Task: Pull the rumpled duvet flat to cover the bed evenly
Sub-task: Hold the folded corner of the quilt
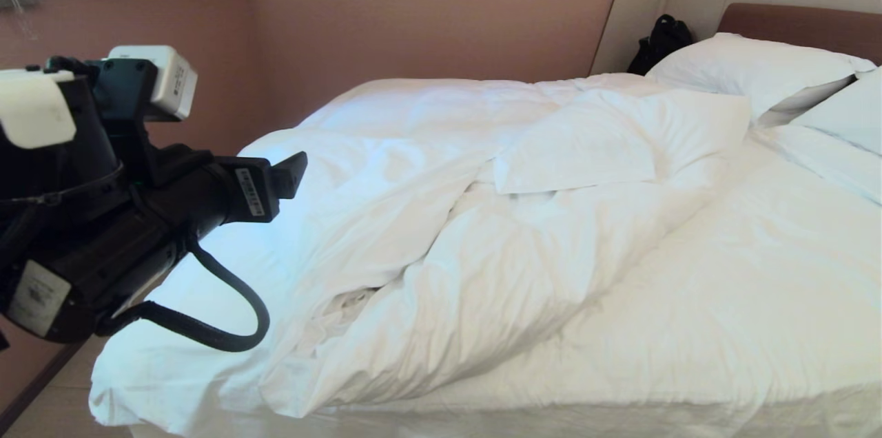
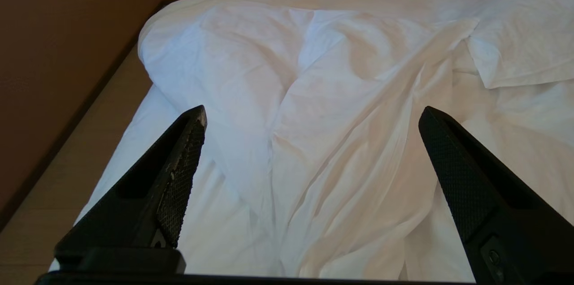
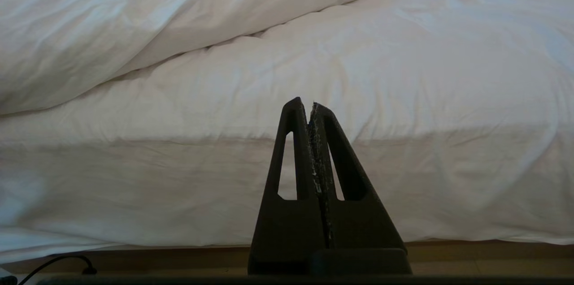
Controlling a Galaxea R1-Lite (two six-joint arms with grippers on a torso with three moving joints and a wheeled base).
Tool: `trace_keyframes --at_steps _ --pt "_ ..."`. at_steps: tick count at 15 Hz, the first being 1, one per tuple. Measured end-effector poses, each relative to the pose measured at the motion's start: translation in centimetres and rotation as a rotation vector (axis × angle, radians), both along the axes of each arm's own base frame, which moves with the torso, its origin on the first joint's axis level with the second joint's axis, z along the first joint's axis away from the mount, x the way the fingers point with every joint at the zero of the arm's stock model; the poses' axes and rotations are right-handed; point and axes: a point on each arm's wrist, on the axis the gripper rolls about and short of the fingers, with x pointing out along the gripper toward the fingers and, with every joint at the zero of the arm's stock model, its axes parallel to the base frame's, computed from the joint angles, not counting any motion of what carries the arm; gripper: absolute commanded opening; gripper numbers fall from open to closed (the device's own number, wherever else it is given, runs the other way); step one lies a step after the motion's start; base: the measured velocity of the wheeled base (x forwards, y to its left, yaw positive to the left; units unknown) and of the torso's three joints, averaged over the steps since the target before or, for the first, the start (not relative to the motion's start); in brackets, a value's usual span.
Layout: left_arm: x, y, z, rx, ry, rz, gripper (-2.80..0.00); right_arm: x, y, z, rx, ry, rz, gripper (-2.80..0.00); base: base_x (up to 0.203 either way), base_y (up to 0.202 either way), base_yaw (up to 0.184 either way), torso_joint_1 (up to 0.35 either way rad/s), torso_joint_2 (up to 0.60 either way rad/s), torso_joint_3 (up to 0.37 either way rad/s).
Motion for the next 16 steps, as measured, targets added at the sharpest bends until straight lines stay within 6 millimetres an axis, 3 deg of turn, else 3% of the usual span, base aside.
trace_keyframes --at_steps 8,16 --pt "1.7 0.0 -0.3 -0.083 0.013 0.019 0.0 0.0 0.0 0.0 0.0 0.0 0.0 -2.8 0.0 0.0 0.0 0.0 0.0 0.0" --pt "2.1 -0.2 -0.6 -0.12 0.0 -0.022 0.0 0.0 0.0 0.0 0.0 0.0 0.0 -2.8 -0.032 -0.021 0.0 0.001 0.0 0.001"
